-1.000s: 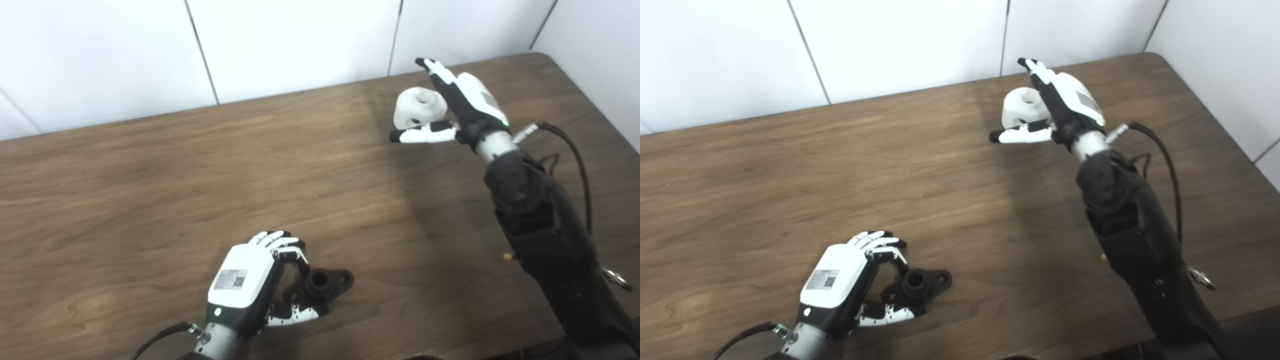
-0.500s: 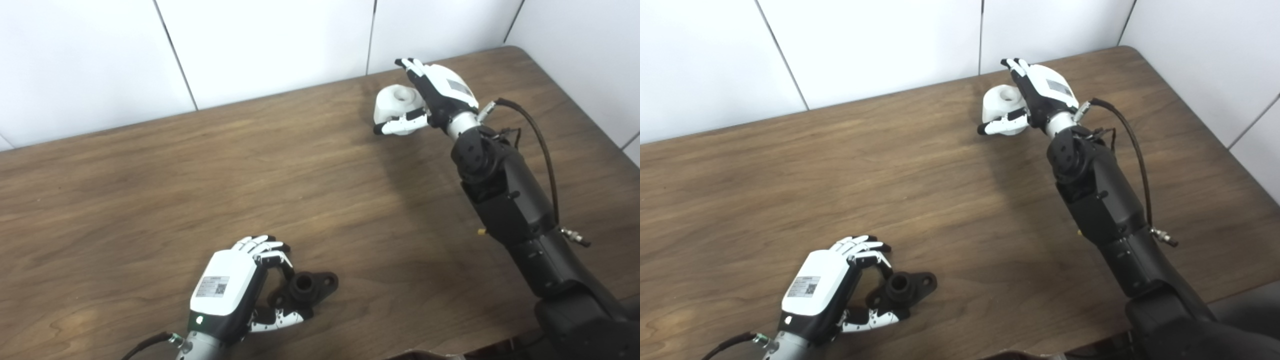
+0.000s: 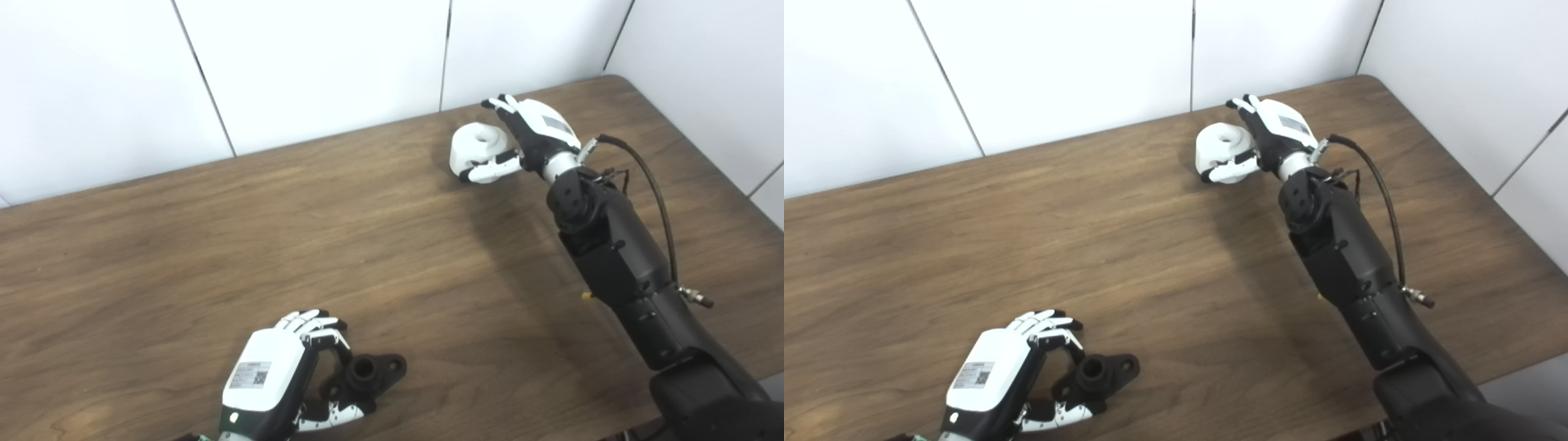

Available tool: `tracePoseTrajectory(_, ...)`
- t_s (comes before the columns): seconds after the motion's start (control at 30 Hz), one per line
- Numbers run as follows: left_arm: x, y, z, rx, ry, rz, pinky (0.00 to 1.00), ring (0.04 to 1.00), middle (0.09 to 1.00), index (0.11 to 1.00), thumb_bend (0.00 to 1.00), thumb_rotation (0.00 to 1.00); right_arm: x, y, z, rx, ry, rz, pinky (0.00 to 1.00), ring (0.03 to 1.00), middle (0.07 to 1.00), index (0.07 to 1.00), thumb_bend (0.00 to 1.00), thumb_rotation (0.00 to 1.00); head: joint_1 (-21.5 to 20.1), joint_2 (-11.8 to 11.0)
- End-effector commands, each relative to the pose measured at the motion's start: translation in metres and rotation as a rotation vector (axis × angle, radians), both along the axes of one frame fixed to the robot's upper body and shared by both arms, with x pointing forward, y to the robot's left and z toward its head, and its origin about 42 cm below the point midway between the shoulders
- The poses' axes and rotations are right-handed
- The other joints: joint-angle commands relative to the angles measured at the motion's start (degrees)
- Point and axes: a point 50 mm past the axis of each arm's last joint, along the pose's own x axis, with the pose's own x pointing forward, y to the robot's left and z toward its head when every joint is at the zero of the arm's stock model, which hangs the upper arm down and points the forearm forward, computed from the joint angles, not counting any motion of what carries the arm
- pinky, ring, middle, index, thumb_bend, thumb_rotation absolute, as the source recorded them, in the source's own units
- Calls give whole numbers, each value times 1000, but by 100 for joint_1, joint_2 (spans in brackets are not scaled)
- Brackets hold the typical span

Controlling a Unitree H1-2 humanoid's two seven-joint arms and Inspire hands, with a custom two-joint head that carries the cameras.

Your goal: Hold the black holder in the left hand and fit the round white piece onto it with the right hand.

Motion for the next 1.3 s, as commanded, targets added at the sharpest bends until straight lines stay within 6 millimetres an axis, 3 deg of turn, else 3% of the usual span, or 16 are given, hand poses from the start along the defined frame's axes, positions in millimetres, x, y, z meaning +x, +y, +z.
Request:
tracePoseTrajectory(0.0,-8,19,-16,86,85,35,850,845,759,485,522,49,8,-6,33,-42,-89,-14,914,1000,1000,896,776,404,-8,9)
tracePoseTrajectory(0.53,-7,18,-13,84,91,35,846,845,759,486,522,49,18,-6,39,-87,-58,-22,915,1000,989,763,776,401,-10,15)
tracePoseTrajectory(1.27,-9,19,-9,87,97,36,850,847,761,486,521,49,24,-5,33,-114,-35,-25,892,1000,982,752,773,366,-32,42)
